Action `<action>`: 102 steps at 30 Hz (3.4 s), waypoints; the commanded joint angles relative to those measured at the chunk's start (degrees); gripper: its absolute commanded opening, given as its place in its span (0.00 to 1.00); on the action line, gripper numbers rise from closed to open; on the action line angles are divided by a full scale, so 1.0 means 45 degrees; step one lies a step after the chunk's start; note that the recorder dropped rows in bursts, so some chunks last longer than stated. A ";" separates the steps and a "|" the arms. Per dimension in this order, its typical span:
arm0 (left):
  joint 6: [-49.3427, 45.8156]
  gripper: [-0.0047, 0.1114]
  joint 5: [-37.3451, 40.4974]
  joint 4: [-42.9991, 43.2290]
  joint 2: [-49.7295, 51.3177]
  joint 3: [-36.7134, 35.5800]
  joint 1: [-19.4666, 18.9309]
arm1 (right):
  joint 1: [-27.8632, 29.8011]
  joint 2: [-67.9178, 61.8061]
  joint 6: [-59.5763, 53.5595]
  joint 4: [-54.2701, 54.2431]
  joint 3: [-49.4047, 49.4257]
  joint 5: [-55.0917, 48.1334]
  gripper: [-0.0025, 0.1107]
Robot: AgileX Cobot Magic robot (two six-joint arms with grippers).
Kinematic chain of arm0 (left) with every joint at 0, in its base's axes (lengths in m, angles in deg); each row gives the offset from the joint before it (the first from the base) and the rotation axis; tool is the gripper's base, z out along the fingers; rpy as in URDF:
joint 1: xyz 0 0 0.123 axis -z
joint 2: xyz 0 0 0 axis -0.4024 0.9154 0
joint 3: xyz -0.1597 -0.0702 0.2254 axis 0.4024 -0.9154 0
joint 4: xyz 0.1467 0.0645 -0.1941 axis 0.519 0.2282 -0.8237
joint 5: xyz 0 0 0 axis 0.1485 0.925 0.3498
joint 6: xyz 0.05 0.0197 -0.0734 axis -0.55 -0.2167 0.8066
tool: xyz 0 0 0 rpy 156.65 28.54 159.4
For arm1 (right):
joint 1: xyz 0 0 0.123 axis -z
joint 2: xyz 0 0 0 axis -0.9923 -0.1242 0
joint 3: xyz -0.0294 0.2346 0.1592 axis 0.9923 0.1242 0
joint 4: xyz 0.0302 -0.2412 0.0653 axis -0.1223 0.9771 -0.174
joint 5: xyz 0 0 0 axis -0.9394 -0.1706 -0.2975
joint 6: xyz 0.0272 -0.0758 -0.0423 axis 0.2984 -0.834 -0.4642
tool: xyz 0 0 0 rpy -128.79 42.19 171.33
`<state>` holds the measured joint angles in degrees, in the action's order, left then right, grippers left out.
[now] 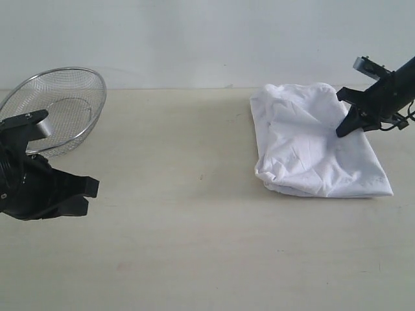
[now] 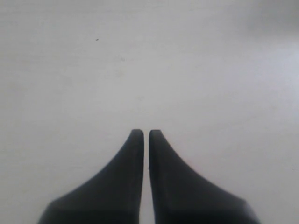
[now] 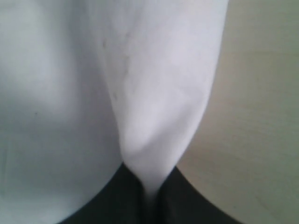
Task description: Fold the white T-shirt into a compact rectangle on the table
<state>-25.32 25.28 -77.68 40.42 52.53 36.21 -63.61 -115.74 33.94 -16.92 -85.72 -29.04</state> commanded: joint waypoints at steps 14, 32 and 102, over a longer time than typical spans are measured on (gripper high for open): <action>-0.0035 0.08 -0.0203 -0.0096 -0.0114 -0.0070 0.0020 | 0.0014 -0.0042 -0.0123 0.0113 -0.0093 0.0267 0.03; -0.0129 0.08 -0.0135 -0.0096 -0.0114 -0.0070 0.0020 | 0.0014 0.1275 0.1103 0.0113 -0.0093 0.0460 0.69; -0.0800 0.08 -0.0243 -0.2437 -0.0114 -0.0070 0.0020 | -0.4817 2.1326 0.1464 -0.0221 2.0504 0.7867 0.03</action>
<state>-28.66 24.03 -88.16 40.42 52.48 36.21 -85.14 -20.28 40.87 -17.84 6.27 6.09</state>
